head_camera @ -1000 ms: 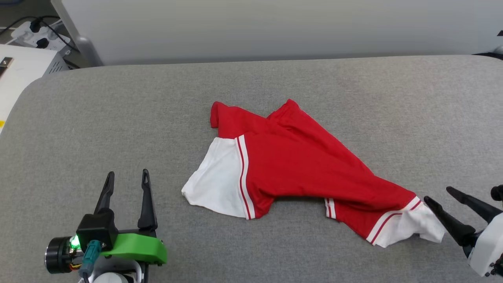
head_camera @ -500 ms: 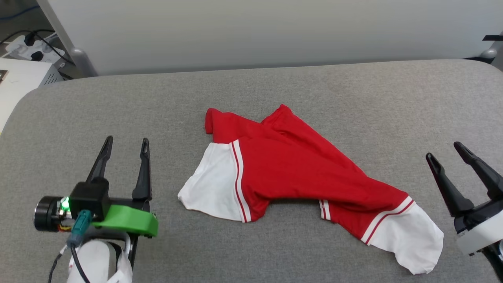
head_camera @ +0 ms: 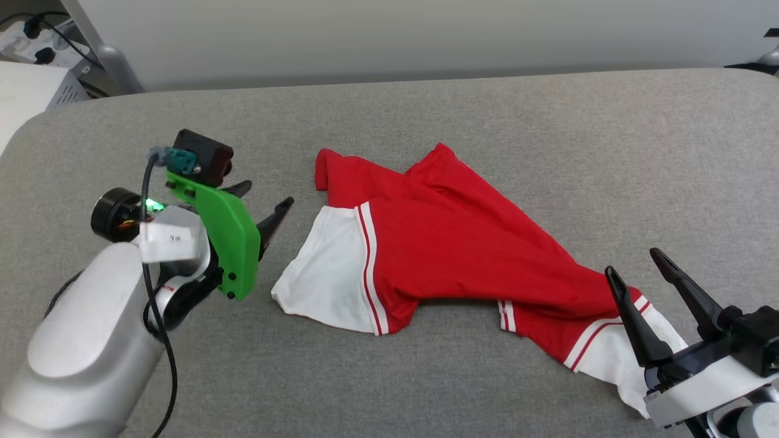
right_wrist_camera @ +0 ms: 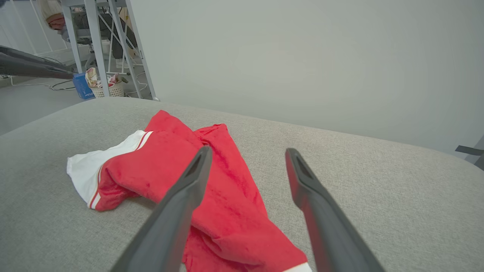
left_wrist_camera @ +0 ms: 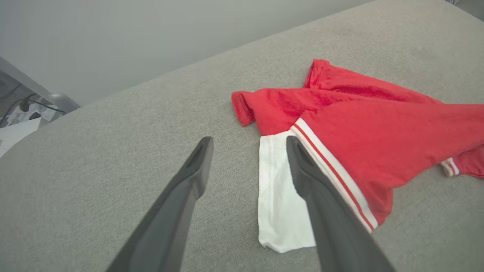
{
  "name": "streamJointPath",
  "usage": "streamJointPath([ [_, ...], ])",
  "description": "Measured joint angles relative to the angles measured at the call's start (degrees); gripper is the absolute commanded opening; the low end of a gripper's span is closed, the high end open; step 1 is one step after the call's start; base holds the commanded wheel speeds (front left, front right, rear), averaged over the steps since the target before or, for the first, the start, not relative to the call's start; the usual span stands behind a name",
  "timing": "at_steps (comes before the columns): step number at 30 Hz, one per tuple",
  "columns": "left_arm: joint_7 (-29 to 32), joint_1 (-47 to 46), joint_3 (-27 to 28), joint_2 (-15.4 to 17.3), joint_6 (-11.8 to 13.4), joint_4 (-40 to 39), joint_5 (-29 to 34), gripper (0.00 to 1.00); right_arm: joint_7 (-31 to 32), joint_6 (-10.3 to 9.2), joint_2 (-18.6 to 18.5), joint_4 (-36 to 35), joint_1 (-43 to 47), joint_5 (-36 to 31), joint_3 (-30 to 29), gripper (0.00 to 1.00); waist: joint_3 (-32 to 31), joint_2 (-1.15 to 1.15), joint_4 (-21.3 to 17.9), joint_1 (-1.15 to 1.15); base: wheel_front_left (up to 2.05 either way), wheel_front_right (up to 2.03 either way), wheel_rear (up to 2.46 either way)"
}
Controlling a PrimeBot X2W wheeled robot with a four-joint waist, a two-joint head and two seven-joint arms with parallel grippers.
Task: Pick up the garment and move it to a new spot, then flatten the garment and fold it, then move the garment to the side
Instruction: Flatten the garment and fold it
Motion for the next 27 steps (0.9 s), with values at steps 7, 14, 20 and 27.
streamJointPath([
  [7,14.14,-6.61,-8.71,2.46,0.00,4.20,-9.17,1.00,0.00,0.00,0.85,0.45,-2.09,-1.03,1.58,1.00,2.51,0.00,-0.83,0.00,0.00,0.00,0.00],
  [14,16.44,-8.61,-16.66,2.86,0.00,10.79,-11.21,1.00,-0.04,0.00,1.25,1.90,-5.12,-1.12,3.09,1.00,5.24,0.00,-2.53,0.00,0.00,0.00,0.00],
  [20,15.92,-10.11,-23.03,3.59,-0.01,15.59,-11.55,1.00,-0.11,0.00,1.81,3.15,-6.71,-1.12,3.58,1.00,7.39,0.00,-4.27,0.00,0.00,0.00,0.00],
  [27,9.71,-11.83,-26.91,5.49,-0.26,16.01,-13.92,0.00,-0.12,0.00,2.33,4.21,-7.35,-1.21,3.41,1.00,8.25,0.00,-5.29,0.00,0.00,0.00,0.00],
])
